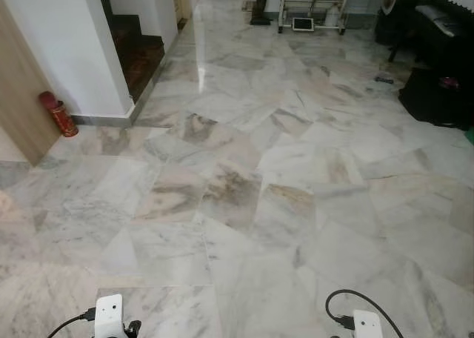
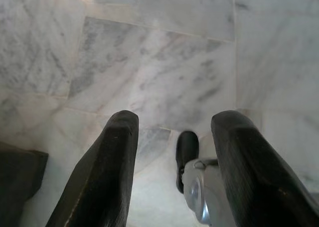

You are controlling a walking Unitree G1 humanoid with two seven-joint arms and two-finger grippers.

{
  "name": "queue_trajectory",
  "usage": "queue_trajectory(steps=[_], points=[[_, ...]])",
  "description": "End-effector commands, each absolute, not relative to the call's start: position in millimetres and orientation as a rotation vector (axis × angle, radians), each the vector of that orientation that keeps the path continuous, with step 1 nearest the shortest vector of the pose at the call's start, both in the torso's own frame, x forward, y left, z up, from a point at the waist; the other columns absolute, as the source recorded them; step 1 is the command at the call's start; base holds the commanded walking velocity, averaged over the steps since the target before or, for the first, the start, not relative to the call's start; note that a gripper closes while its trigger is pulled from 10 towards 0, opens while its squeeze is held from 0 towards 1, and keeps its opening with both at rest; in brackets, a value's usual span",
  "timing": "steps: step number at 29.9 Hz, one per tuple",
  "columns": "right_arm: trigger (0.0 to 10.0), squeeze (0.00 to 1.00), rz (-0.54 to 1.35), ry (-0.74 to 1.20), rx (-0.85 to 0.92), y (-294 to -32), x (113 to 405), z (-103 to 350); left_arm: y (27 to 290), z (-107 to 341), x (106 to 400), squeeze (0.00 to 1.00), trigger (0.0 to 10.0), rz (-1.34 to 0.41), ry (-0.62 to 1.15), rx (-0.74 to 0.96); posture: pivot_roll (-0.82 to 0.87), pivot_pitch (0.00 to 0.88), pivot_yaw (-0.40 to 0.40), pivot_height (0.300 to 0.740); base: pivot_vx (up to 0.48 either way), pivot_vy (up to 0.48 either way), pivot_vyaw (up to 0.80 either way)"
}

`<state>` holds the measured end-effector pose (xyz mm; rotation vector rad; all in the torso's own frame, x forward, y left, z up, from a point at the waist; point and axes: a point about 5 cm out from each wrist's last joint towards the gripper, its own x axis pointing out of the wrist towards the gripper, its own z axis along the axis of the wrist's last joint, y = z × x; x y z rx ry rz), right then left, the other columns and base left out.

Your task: Move the pillow to the sofa from floor

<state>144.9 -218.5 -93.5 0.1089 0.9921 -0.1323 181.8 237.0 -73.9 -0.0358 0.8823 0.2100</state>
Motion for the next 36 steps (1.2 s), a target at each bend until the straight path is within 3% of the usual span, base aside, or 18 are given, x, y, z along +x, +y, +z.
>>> queue_trajectory(steps=[1,26,36], points=[[10.0,0.0,-0.119,1.015,0.118,-212.0,135.3,-98.2,240.8,-75.6,177.4,0.0,10.0,0.178,0.925,0.028,-0.03,0.0,-0.011,0.74,0.0,0.0,0.0],[10.0,0.0,-0.124,0.996,0.144,-206.8,136.7,-98.3,239.3,-75.8,178.3,0.0,10.0,0.134,0.946,-0.017,-0.03,0.0,-0.017,0.74,0.0,0.0,0.0],[10.0,0.0,-0.125,0.986,0.127,-208.8,141.1,-96.4,244.3,-74.9,178.8,0.0,10.0,0.202,0.958,0.043,-0.03,0.0,-0.017,0.74,0.0,0.0,0.67]])
